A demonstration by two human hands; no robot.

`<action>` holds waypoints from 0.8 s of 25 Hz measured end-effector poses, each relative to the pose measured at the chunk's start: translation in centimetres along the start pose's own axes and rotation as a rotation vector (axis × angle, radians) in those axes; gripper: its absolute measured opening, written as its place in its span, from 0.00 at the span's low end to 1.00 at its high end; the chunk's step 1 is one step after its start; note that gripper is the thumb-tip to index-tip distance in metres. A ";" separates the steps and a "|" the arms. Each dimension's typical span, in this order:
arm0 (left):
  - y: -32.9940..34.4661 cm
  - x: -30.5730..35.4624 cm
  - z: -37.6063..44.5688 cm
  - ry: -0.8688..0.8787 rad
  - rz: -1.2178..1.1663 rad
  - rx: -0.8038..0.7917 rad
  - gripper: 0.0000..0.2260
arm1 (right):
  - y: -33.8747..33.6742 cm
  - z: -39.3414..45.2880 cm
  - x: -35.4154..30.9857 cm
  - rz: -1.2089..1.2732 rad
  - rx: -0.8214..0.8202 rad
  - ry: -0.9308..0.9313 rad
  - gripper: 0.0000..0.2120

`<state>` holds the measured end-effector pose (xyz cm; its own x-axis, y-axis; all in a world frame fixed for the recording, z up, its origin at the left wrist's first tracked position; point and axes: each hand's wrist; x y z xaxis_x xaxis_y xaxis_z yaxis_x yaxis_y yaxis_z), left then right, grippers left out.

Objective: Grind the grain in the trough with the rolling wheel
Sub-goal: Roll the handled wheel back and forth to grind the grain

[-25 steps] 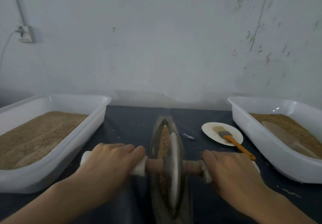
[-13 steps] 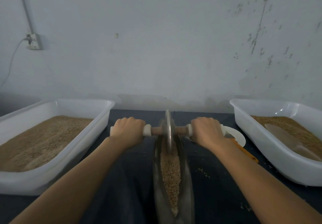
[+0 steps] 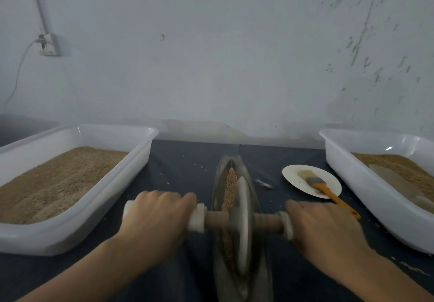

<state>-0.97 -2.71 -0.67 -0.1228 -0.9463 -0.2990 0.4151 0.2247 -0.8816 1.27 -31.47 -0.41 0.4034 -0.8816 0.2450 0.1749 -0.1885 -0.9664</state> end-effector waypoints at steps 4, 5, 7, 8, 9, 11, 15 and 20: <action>3.0 -0.4 8.6 -0.159 -0.011 -0.028 0.10 | 1.8 8.4 1.6 -0.030 0.213 0.093 0.12; 3.5 -0.7 10.3 -0.164 -0.003 -0.018 0.08 | 1.6 10.2 2.0 -0.061 0.221 0.098 0.11; 3.9 -1.1 12.1 -0.174 -0.024 -0.010 0.05 | 1.2 12.3 2.5 -0.099 0.263 0.098 0.11; 4.1 -1.1 12.0 -0.177 -0.026 -0.015 0.05 | 1.1 12.2 2.3 -0.104 0.272 0.099 0.11; 4.0 -1.0 11.4 -0.175 -0.024 -0.024 0.06 | 1.0 11.5 2.1 -0.102 0.278 0.096 0.11; 3.4 -0.8 8.7 -0.151 -0.087 -0.089 0.10 | 0.7 8.5 1.4 -0.106 0.279 0.044 0.10; 2.0 -0.8 0.7 -0.019 -0.150 -0.012 0.14 | -0.1 0.5 -0.1 -0.123 0.443 -0.156 0.21; 1.5 0.0 0.5 0.014 -0.063 -0.006 0.19 | 0.0 0.9 -0.5 -0.082 0.287 -0.110 0.22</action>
<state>0.11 -2.50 -1.86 -0.1608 -0.9554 -0.2476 0.4011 0.1660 -0.9009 1.85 -30.66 -0.41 0.4692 -0.8135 0.3436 0.4509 -0.1139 -0.8853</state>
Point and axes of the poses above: each hand's wrist, its own z-axis towards the middle knuckle, its own y-axis out of the palm, x = y × z, and after that the axes turned 5 degrees about -y, right-handed
